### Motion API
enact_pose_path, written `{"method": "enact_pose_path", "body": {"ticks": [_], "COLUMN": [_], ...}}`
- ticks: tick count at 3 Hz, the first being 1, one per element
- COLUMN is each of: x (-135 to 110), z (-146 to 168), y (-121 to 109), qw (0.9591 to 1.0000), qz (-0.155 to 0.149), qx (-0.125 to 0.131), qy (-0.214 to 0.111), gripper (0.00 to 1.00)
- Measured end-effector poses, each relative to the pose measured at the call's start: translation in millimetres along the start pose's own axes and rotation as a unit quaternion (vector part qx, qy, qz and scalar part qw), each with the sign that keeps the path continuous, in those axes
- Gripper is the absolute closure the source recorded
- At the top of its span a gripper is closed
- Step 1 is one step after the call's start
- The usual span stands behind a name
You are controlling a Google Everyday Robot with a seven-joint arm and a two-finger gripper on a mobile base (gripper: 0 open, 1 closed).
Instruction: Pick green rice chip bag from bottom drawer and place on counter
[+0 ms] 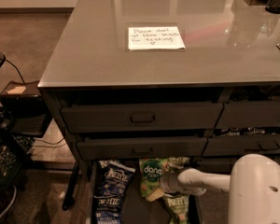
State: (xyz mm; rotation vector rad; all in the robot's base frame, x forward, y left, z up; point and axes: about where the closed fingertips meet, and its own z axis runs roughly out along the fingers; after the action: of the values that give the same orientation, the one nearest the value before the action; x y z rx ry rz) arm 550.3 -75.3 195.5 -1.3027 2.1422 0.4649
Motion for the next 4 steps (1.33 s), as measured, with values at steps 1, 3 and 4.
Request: {"method": "enact_pose_path", "body": {"ticks": [1, 3, 4], "x": [5, 19, 24], "z": [8, 17, 22], "y": [-1, -22, -30], "qw": [0.9995, 0.9954, 0.992], "qz": [0.03, 0.093, 0.122], "qx": [-0.002, 0.014, 0.019], "qy": [-0.002, -0.018, -0.027], "gripper": [0.0, 0.0, 0.0]}}
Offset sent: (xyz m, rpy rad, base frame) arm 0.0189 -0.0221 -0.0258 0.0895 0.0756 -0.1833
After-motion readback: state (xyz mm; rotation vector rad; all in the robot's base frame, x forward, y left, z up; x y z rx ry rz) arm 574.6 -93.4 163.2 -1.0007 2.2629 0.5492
